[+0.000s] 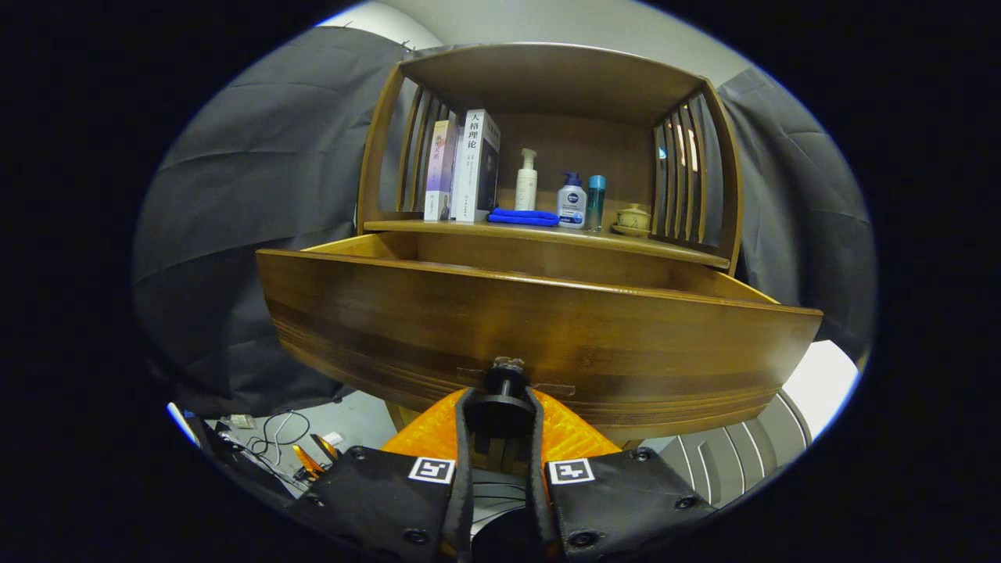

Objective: Pull open the drawer, take out the items inside it, and place them on the countertop above the cabinet.

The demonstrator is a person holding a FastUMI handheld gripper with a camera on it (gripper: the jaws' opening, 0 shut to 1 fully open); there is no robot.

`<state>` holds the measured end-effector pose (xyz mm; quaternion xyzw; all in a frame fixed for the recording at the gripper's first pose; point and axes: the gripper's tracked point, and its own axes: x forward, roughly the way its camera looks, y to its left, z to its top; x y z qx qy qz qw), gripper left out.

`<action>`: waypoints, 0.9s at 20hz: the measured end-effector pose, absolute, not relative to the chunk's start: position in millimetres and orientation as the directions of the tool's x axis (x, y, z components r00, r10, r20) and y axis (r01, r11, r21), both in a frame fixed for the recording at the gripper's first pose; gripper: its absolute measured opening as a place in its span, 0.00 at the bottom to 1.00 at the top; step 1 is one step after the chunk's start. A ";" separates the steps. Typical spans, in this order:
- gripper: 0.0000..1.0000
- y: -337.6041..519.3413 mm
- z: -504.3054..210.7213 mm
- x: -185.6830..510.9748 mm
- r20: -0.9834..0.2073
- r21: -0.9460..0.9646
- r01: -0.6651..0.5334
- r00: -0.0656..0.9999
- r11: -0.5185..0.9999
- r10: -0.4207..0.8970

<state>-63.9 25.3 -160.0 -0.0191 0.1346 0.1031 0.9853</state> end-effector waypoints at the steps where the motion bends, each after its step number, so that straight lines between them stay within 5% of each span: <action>1: 0.30 25.6 -160.6 -64.6 -0.268 -0.016 -0.215 0.942 0.976 0.203; 9: 0.36 29.0 -159.4 -70.3 -0.314 0.019 -0.260 0.915 0.966 0.252; 18: 0.74 12.3 -66.2 -76.1 -0.163 0.009 -0.291 0.943 0.957 0.289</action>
